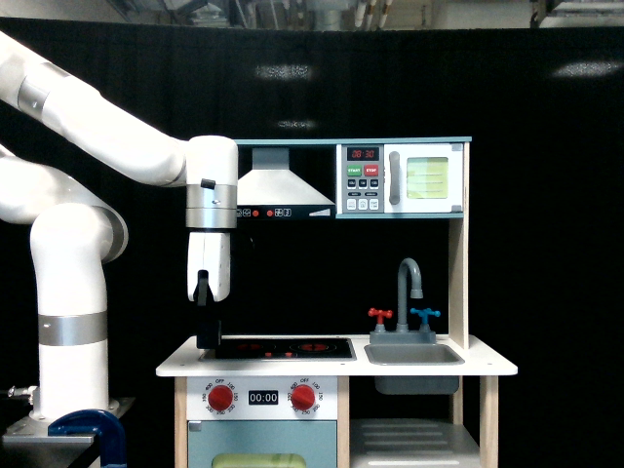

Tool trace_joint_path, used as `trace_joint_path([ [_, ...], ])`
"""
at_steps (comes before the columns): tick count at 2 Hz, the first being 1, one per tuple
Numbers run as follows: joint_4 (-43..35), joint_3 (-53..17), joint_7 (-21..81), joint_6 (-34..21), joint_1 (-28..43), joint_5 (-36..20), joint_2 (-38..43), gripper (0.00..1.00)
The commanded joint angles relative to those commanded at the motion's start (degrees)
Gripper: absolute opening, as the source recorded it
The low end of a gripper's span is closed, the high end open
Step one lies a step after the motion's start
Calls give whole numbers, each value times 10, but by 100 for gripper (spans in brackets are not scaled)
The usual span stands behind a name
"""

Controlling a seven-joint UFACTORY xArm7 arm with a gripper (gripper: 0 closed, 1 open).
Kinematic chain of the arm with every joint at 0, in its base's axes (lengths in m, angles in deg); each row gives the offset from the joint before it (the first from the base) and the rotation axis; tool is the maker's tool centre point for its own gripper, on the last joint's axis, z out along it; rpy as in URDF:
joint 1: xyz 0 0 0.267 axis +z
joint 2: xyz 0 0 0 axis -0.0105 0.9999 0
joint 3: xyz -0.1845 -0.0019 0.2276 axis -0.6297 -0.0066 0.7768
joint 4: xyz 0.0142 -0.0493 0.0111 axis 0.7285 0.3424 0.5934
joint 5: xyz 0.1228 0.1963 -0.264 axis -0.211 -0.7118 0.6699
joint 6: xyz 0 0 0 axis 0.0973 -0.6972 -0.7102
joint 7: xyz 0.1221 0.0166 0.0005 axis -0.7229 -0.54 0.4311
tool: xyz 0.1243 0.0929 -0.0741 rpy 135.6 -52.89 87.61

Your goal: Open the oven door

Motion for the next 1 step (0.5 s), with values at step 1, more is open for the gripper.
trace_joint_path([
  [1,2,-6,31,12,13,10,-11,100],
])
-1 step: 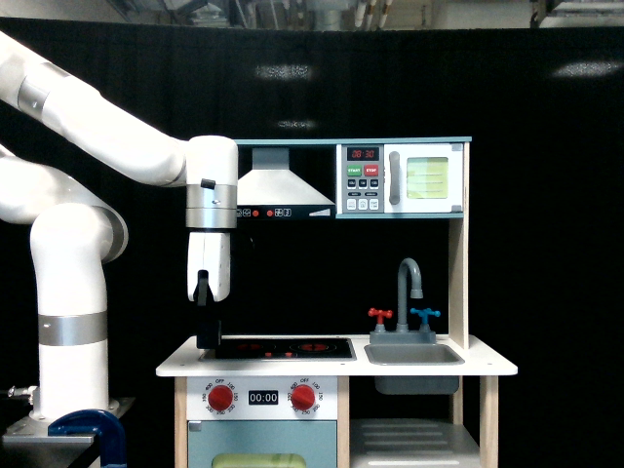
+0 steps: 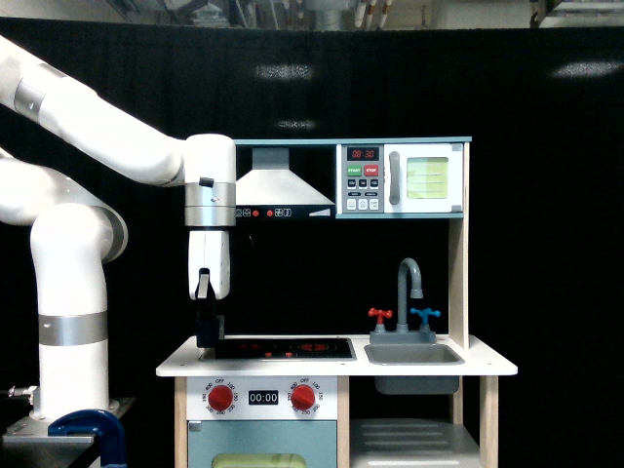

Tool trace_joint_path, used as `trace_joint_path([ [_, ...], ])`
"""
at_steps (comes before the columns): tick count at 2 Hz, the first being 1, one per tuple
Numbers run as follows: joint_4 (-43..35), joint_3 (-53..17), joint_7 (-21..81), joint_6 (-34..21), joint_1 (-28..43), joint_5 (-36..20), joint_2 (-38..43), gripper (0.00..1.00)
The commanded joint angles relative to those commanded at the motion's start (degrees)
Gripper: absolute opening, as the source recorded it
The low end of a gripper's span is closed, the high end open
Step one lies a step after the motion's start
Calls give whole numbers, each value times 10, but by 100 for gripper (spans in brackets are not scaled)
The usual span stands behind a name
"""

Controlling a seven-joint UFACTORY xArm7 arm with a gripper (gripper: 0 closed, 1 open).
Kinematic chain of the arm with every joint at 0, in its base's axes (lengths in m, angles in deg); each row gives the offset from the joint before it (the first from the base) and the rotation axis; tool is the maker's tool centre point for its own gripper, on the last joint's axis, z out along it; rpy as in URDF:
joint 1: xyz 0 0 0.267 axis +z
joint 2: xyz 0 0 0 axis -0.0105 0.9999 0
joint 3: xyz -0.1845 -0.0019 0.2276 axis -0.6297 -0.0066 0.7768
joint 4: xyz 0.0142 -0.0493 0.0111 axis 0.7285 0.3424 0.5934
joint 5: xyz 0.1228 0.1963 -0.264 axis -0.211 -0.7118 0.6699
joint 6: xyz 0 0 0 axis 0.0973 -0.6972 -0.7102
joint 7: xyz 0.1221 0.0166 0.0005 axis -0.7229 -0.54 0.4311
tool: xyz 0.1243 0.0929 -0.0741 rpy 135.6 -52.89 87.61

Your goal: Open the oven door

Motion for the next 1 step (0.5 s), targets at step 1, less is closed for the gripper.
trace_joint_path([
  [1,-72,-55,111,74,-4,39,95,100],
])
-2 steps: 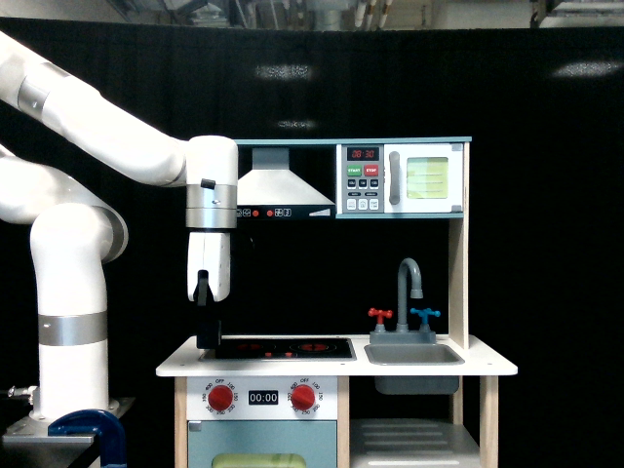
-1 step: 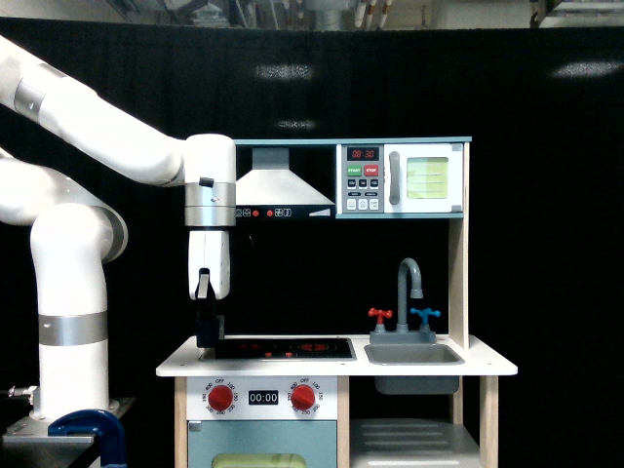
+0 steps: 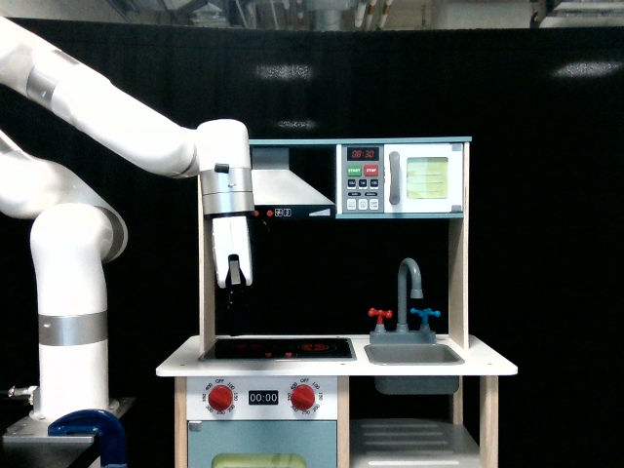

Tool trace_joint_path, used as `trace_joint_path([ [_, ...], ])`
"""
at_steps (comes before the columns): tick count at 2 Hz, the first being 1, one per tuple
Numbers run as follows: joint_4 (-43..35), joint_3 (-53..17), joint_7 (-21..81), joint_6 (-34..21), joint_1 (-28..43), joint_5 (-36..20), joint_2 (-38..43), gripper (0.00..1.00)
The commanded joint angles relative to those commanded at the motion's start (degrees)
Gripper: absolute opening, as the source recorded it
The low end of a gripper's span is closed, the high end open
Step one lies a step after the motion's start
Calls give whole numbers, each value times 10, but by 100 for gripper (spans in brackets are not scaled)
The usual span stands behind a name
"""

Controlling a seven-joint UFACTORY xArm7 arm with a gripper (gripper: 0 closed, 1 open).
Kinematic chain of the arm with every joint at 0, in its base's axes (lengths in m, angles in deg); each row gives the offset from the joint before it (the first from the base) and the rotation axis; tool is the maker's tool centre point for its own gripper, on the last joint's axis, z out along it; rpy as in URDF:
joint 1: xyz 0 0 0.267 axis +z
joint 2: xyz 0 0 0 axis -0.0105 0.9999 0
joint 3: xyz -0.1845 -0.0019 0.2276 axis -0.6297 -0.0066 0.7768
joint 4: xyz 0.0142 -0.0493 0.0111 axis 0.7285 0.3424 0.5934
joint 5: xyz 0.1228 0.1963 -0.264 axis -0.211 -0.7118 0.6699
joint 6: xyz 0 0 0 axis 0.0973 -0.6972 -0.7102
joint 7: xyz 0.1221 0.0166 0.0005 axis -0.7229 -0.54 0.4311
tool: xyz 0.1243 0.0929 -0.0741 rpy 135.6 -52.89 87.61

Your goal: Open the oven door

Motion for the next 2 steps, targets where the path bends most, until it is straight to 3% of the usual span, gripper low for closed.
trace_joint_path([
  [1,-178,-157,342,32,164,-107,145,100],
  [2,-428,-330,784,-150,318,-314,348,100],
])
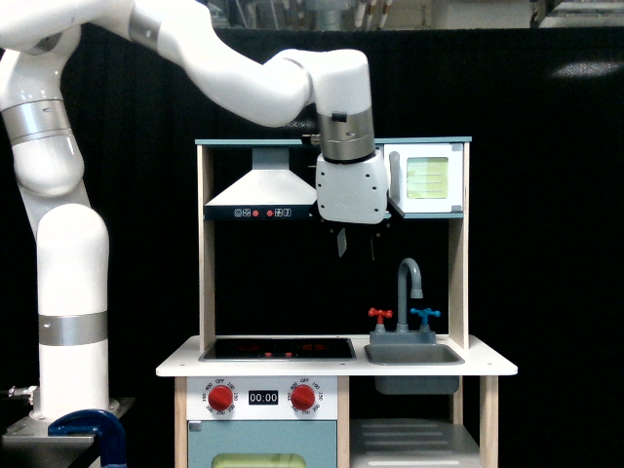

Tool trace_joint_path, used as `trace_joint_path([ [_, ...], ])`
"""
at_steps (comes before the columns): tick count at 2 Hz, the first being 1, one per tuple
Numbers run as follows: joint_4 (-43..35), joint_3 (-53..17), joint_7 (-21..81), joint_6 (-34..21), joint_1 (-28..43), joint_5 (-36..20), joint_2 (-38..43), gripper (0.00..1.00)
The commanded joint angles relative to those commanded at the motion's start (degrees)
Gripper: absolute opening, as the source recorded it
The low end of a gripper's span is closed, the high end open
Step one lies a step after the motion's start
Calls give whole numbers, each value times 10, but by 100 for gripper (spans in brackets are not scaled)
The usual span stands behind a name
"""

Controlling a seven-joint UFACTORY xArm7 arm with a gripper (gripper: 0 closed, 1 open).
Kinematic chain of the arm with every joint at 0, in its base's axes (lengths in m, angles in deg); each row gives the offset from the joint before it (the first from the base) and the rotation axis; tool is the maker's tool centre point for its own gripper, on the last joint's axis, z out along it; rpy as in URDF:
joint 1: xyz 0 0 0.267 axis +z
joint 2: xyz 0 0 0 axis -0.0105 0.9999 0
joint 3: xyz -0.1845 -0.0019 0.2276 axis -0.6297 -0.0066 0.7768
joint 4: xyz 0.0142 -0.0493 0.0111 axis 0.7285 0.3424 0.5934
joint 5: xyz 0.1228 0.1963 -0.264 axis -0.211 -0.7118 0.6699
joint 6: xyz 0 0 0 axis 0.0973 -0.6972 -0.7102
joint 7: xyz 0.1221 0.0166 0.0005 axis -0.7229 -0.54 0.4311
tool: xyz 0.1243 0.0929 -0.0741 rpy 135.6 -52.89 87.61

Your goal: Open the oven door

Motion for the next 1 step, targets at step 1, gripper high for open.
trace_joint_path([
  [1,-251,1,261,-308,-106,-182,252,100],
])
